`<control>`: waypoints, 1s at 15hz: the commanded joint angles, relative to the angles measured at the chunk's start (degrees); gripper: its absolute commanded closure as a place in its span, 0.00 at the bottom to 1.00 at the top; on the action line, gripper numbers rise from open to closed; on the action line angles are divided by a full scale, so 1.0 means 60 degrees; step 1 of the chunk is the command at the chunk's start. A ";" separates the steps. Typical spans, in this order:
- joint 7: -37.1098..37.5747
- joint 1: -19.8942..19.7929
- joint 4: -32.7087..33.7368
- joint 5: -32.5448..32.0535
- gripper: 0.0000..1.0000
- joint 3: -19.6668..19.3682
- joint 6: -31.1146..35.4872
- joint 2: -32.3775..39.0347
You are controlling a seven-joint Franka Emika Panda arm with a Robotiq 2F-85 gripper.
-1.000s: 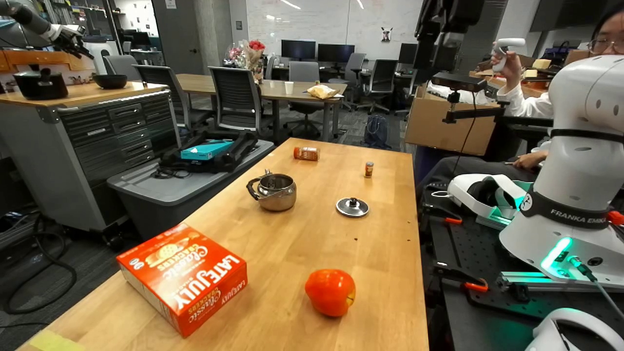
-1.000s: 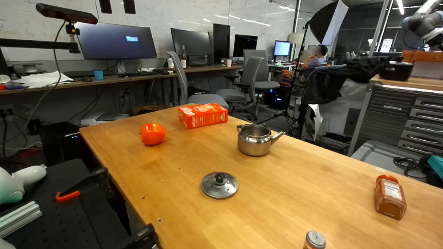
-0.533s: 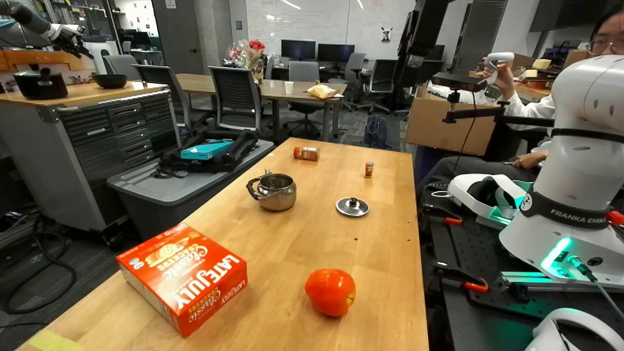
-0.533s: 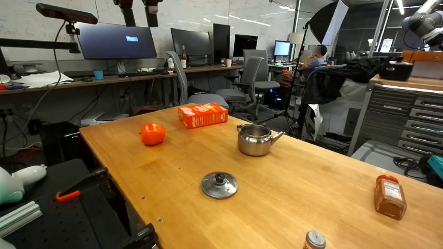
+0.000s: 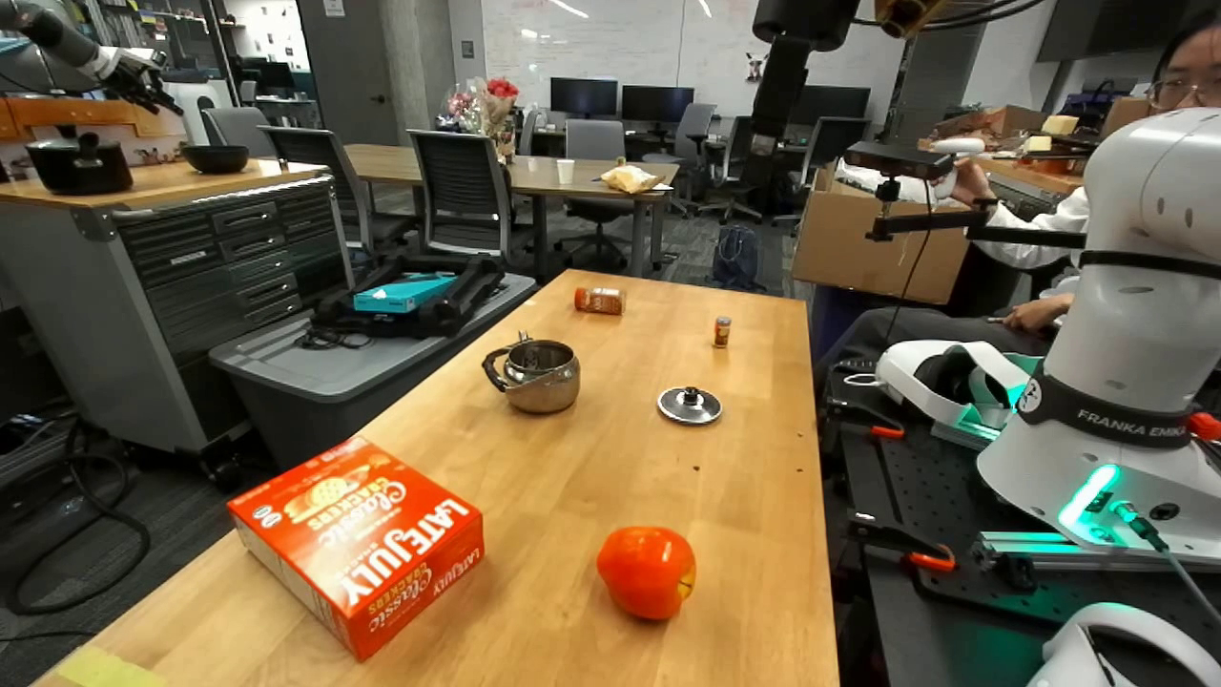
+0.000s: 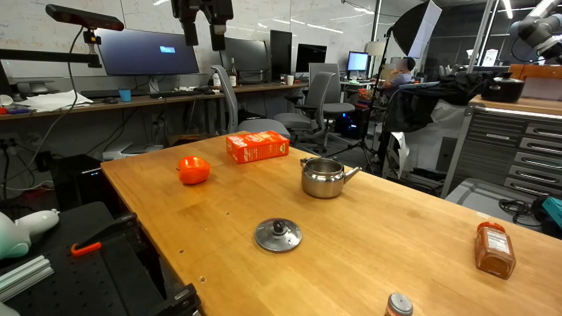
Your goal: Pick the lid on the table and put it on the kettle
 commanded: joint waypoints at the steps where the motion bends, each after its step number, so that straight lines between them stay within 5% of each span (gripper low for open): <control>1: -0.0338 -0.0219 -0.0146 0.0013 0.00 -0.0473 0.0782 0.0394; 9: -0.1007 -0.0317 -0.1113 0.0165 0.00 -0.1308 0.3710 0.1964; 15: -0.1081 -0.0395 -0.1149 0.0215 0.00 -0.1622 0.4521 0.3112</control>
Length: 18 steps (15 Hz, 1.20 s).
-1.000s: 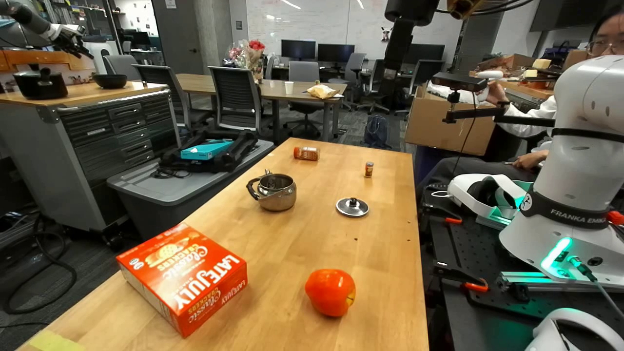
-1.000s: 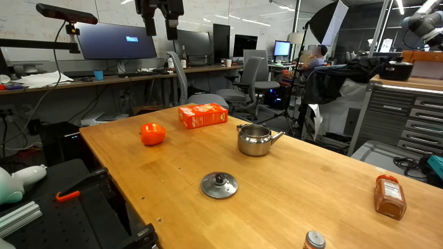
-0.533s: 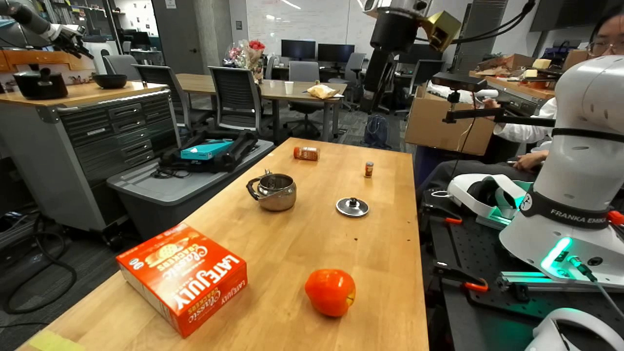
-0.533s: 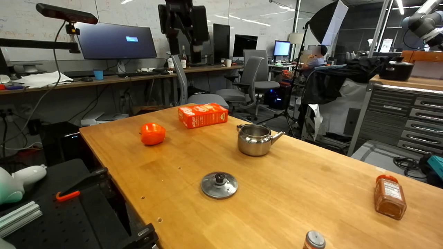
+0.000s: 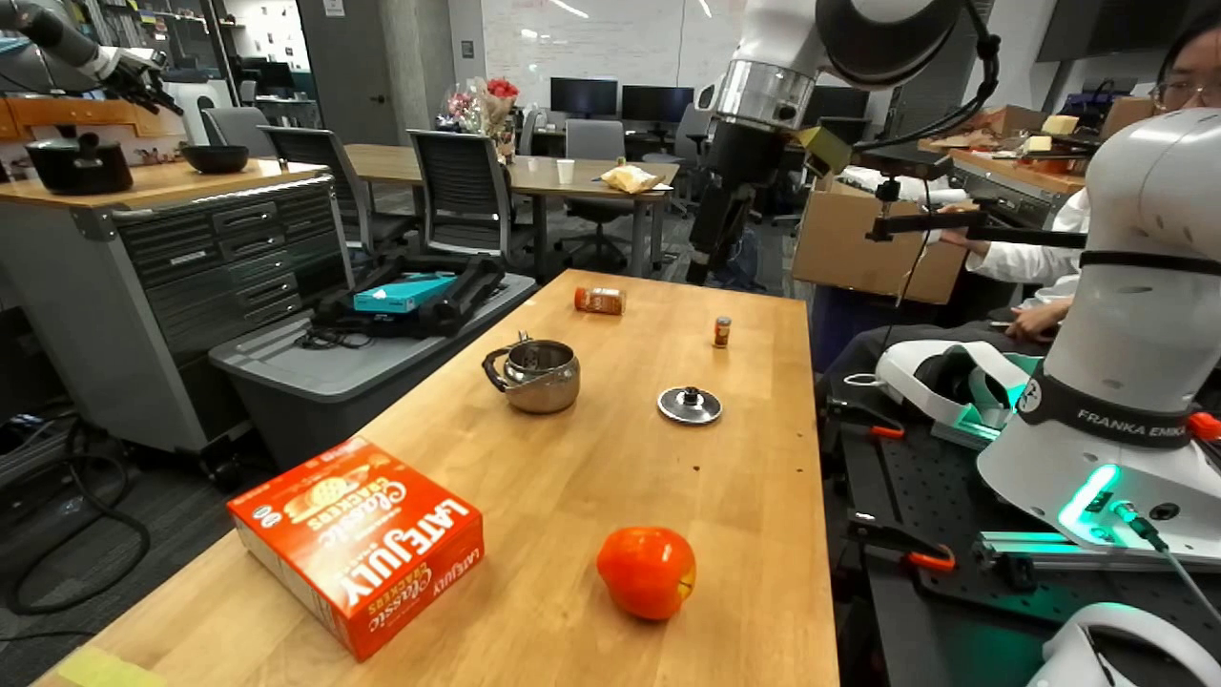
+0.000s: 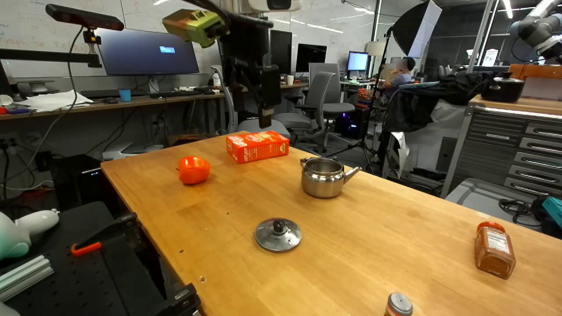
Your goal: Pick the lid on the table and put it on the kettle
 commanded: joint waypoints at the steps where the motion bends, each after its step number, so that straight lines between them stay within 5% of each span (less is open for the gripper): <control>1: -0.0286 -0.0158 0.0155 0.0204 0.00 -0.0118 0.0416 0.0603; 18: -0.0556 -0.0727 0.1081 0.0067 0.00 -0.0073 0.1087 0.3201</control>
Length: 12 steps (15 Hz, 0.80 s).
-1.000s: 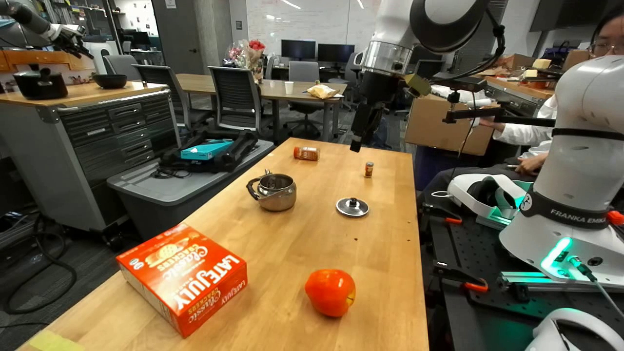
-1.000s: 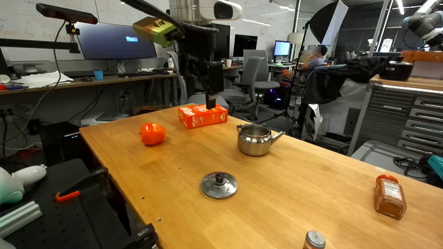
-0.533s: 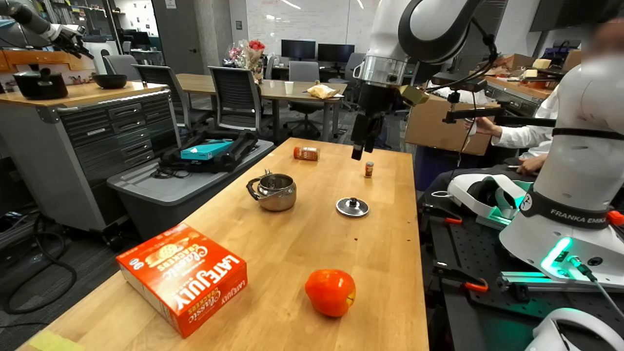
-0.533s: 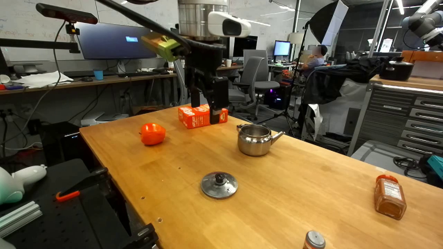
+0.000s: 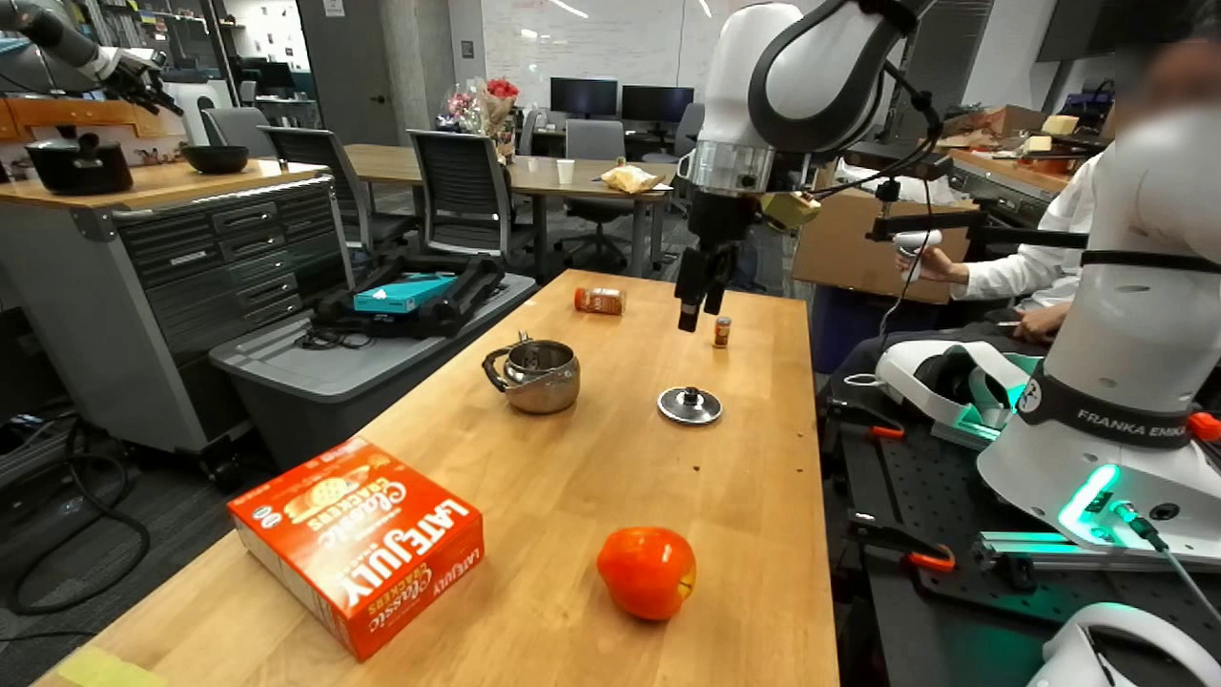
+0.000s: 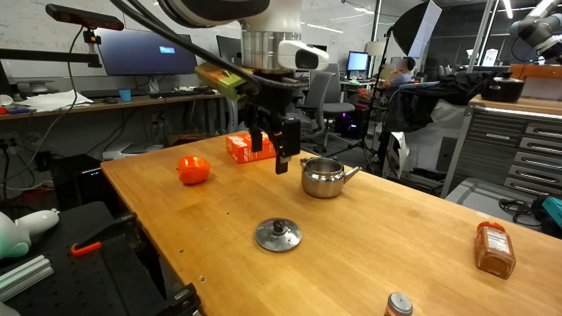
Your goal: Pick the lid on the table and put it on the kettle
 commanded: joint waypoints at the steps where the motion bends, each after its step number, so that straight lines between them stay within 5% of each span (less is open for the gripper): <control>1: -0.0389 -0.0104 0.0519 0.0039 0.00 0.0022 0.0417 0.0875; 12: -0.0490 -0.0455 0.1168 -0.0018 0.00 0.0065 0.0508 0.2411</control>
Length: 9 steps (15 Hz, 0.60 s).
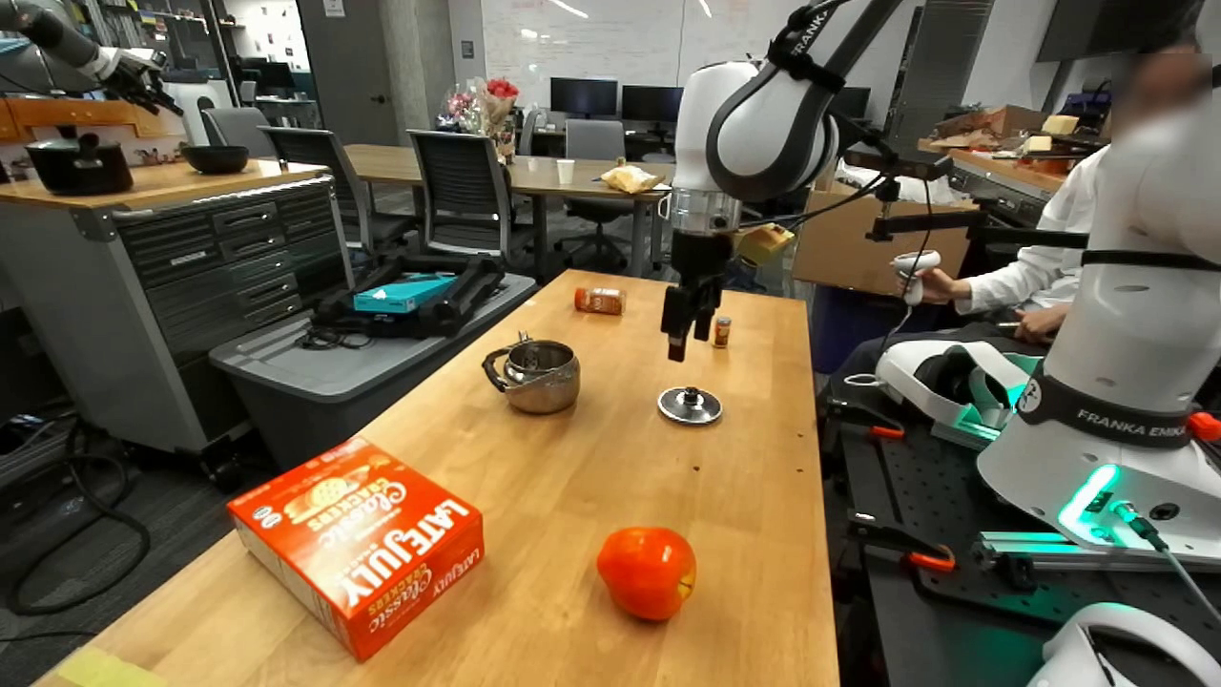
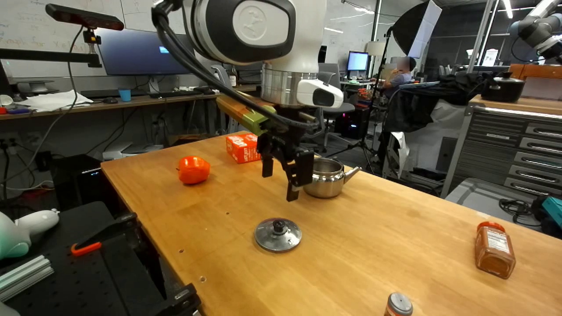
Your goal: Pick the lid on the table and put it on the kettle
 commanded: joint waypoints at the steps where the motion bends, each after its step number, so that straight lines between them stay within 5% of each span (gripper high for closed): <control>1: -0.0284 -0.0250 0.0291 -0.0015 0.00 0.0073 0.0201 0.0539; 9: -0.0430 -0.0382 0.0478 -0.0192 0.00 0.0090 0.0305 0.1334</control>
